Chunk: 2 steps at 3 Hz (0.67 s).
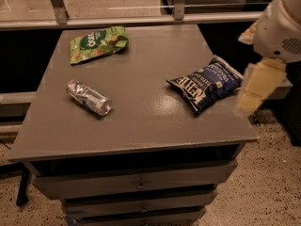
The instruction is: Place redbull can upright
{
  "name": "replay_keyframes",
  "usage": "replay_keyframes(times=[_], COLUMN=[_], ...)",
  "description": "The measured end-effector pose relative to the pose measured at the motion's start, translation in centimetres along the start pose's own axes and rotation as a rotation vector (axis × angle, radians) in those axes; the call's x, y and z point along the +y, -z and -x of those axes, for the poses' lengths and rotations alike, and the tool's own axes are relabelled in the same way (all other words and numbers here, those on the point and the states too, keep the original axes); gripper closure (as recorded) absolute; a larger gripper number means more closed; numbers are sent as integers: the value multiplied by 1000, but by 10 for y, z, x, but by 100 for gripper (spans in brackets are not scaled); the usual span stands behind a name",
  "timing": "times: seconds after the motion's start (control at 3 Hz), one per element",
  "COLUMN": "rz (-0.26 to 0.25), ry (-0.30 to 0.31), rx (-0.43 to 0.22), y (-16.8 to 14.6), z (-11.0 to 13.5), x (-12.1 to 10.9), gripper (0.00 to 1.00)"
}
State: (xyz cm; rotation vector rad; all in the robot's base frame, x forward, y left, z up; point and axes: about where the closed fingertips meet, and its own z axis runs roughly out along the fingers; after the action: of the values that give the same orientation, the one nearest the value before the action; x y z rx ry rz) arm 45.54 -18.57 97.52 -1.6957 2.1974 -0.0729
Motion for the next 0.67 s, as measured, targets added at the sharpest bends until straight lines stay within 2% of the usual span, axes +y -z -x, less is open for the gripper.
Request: replay_keyframes(times=[0.33,0.67], rz=[0,15], ry=[-44,-102], rx=[-92,-155], y=[-24,-47], z=[68,125], x=[-15,-15], gripper=[0,0])
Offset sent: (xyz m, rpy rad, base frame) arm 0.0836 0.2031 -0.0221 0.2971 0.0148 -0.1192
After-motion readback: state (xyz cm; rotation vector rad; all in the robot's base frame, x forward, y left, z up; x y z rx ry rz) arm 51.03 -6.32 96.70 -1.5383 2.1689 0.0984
